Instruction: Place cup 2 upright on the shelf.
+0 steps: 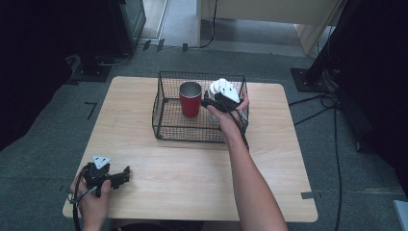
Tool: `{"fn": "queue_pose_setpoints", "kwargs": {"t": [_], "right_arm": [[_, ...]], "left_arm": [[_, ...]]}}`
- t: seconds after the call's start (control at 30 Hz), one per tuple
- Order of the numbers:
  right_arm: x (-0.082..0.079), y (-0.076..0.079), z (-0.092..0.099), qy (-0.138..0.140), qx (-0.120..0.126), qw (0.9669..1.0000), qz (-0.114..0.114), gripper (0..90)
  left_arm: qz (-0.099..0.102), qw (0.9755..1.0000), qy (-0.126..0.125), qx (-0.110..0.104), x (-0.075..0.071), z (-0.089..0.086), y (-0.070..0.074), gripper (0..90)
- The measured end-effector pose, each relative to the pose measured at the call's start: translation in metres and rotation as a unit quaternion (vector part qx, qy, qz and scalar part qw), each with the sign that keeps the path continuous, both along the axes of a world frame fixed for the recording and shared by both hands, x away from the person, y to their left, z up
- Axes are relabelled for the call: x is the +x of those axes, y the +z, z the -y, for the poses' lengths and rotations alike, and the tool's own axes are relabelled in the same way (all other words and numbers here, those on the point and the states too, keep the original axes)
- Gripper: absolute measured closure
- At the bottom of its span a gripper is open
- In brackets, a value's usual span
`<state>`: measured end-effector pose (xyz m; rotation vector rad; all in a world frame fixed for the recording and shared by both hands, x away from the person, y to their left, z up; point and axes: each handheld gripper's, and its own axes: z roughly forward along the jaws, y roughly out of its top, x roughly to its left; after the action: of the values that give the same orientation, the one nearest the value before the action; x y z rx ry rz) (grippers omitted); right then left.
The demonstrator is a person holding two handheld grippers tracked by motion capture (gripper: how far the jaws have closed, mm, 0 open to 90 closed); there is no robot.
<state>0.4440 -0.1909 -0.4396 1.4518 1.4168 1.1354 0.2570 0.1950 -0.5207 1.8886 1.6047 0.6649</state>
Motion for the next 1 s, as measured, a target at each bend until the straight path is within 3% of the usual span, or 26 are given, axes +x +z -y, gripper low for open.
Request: {"fn": "queue_pose_setpoints", "kwargs": {"t": [0.47,0.83,1.0], "right_arm": [[-0.004,0.019,0.0,-0.025,0.01,0.9994,0.021,0.0],[-0.009,0.037,0.007,-0.007,0.019,0.9988,0.045,0.0],[-0.017,0.043,0.011,0.012,0.01,0.9993,0.033,0.0]], "left_arm": [[0.0,1.0,0.0,0.0,0.0,0.0,0.0,1.9],[0.0,1.0,0.0,0.0,0.0,0.0,0.0,1.9],[0.0,1.0,0.0,0.0,0.0,0.0,0.0,1.9]]}}
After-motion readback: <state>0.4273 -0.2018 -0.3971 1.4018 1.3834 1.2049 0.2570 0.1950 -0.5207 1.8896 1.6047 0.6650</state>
